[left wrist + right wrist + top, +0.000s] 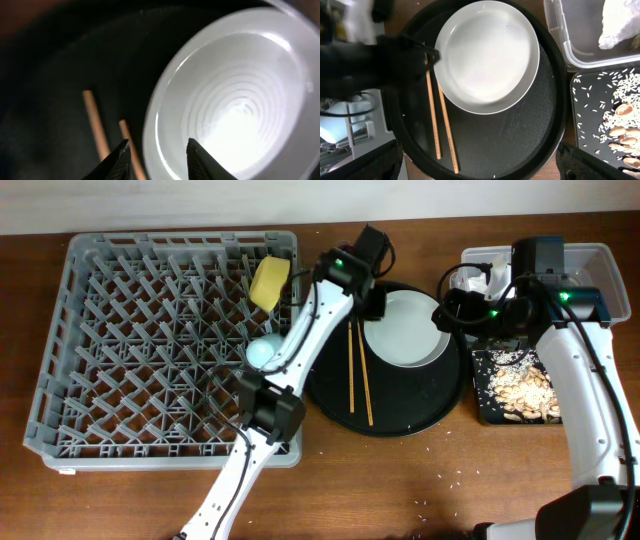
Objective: Sort waste into correct bins and load items into the dishwasher rack
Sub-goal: 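Grasp the white plate with the left gripper and stand it in the rack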
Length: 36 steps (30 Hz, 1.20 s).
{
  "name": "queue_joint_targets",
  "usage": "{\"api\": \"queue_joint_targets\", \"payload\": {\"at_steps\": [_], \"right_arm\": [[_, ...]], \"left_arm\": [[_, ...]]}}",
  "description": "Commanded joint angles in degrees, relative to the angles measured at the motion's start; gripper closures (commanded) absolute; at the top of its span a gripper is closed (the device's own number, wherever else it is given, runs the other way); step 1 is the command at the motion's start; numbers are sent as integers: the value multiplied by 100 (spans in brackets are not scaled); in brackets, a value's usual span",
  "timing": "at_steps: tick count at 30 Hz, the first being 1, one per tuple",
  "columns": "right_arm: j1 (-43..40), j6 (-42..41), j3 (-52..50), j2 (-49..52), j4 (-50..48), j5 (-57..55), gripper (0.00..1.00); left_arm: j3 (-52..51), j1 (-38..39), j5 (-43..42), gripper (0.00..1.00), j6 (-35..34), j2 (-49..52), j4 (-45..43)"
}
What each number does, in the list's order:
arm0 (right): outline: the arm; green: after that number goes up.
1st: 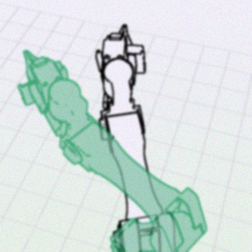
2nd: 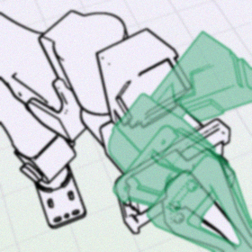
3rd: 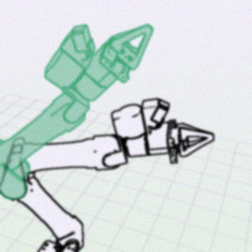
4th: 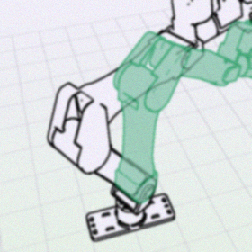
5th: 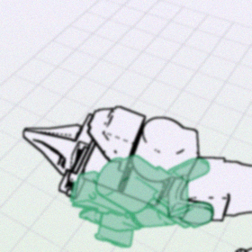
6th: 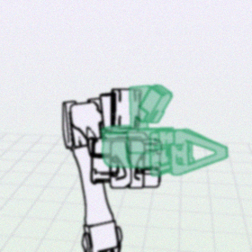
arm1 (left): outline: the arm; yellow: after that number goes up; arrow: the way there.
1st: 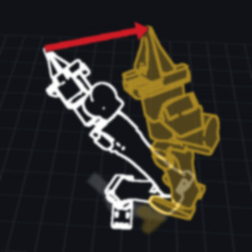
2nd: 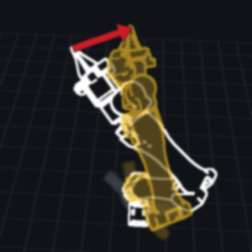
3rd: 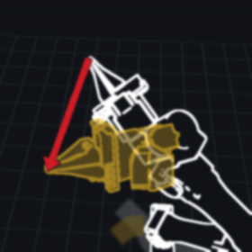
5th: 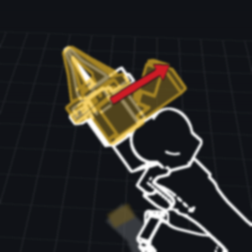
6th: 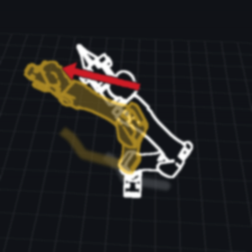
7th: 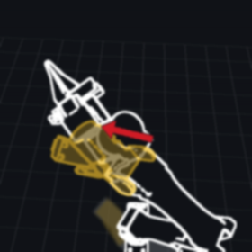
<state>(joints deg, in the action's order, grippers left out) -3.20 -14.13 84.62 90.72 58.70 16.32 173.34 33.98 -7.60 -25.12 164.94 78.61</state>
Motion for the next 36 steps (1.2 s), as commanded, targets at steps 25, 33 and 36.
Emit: {"api": "queue_joint_targets", "payload": {"at_steps": [25,33,36], "right_arm": [[20,39,-42,42,-2,-50,1],[20,39,-42,42,-2,-50,1],[20,39,-42,42,-2,-50,1]], "left_arm": [[651,-1370,6142,100,2155,-2988,1810],[-1185,-1952,7106,100,2157,-2986,428],[-2170,-1952,7084,100,2157,-2986,-417]]}}
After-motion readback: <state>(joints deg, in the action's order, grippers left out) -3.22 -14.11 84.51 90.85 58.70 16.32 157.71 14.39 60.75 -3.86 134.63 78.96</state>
